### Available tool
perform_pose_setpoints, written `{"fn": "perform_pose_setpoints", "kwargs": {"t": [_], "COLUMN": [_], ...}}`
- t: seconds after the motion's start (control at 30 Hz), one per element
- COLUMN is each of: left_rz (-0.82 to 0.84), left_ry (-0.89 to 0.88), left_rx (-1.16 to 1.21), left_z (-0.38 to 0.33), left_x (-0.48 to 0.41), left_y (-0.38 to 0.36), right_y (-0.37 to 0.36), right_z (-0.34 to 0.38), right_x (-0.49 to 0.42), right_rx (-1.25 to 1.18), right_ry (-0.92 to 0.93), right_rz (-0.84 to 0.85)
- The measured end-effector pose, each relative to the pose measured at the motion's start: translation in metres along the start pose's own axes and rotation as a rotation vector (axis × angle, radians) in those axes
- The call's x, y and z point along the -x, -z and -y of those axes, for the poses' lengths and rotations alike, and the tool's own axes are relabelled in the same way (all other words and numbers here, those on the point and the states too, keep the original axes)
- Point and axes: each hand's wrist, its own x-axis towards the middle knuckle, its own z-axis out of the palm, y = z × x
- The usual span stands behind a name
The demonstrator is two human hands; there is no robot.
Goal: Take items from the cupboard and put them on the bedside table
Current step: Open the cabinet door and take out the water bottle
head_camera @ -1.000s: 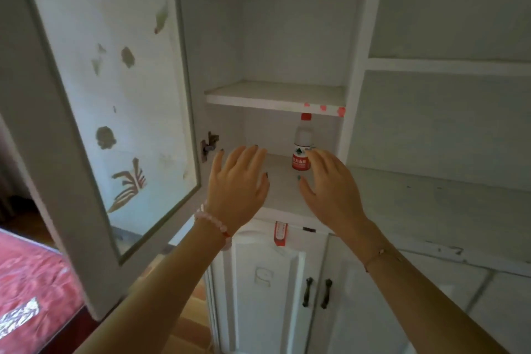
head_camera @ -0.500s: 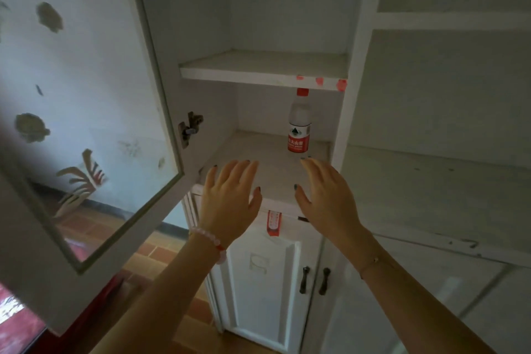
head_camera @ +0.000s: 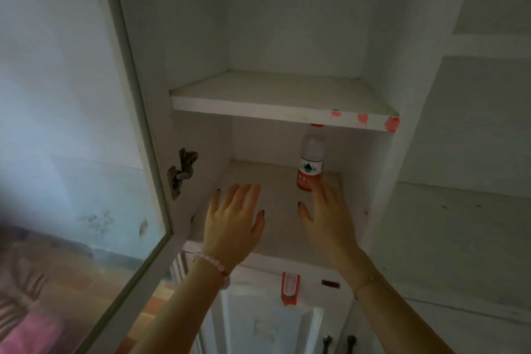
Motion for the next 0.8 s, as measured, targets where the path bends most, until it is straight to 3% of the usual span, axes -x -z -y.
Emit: {"fn": "perform_pose_setpoints", "kwargs": {"t": [0.2,0.3,0.4,0.57,0.8], "left_rz": [-0.044,0.000,0.061,0.085,0.072], "left_ry": [-0.027,-0.041,-0.033,-0.023,-0.033], "left_rx": [0.032,0.057,0.075,0.091,0.090], "left_z": [0.010,0.010,0.012,0.022,0.032], "left_x": [-0.030,-0.034,-0.037,-0.039,-0.044], "left_y": [-0.023,-0.032,-0.038,-0.046,-0.053], "right_y": [-0.025,-0.045,-0.063,-0.085,-0.088], "right_z": [-0.024,-0.031,-0.035,-0.051,-0.057], "right_x": [-0.068,-0.092,-0.105,-0.113,-0.113], "right_rx": [-0.267,-0.479,-0.525,-0.706,-0.751], "right_ry": [-0.335,-0.451,-0.533,-0.576,-0.596], "right_rz": [-0.042,-0.037,-0.040,-0.183,-0.204]}}
